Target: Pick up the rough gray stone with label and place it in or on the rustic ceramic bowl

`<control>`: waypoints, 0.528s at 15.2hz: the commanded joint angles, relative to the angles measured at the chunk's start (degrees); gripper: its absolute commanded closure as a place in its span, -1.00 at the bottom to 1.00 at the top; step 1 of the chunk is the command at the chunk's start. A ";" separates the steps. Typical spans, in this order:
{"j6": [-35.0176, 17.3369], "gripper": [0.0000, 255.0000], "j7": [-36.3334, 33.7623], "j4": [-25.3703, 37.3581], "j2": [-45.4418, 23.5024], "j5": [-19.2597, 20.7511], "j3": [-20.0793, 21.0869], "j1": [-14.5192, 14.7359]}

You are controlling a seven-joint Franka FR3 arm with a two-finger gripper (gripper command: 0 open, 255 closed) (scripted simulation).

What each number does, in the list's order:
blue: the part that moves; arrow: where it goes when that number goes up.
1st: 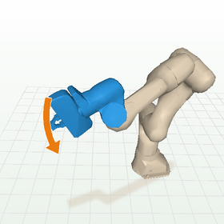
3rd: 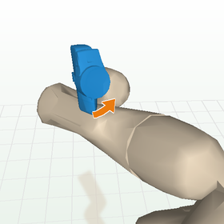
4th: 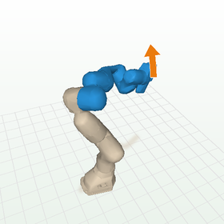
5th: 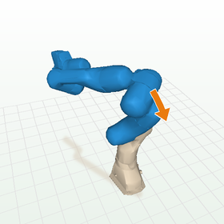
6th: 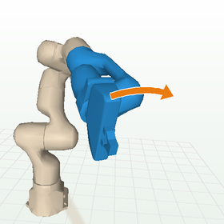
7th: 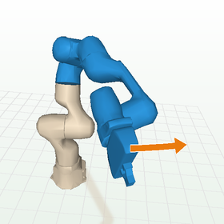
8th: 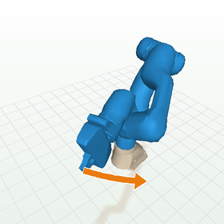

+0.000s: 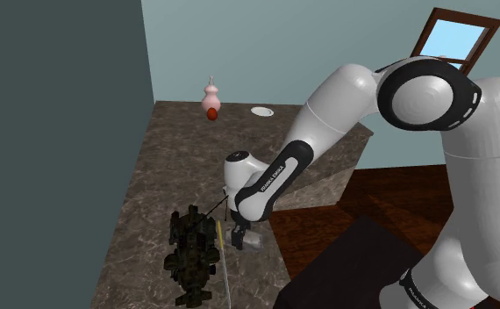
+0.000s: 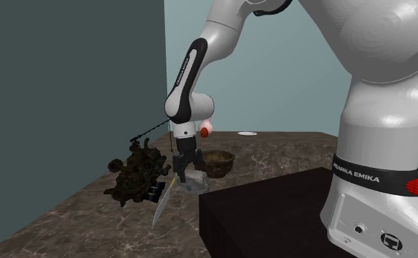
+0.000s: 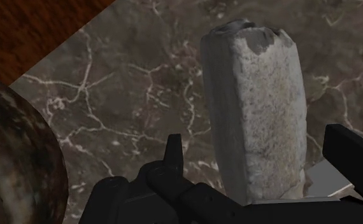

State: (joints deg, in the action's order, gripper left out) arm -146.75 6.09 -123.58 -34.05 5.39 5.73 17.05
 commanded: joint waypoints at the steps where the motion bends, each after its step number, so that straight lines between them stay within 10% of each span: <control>1: -0.02 -1.00 0.00 0.00 -0.02 0.00 0.00 0.00; 3: -0.02 -1.00 0.00 0.00 -0.01 0.00 0.00 0.00; 4: -0.02 1.00 0.00 0.00 -0.01 0.00 0.00 0.00; 8: -0.03 1.00 0.00 0.00 -0.03 0.01 -0.01 0.00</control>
State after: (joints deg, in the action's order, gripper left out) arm -146.78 6.09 -123.54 -33.98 5.41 5.67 17.01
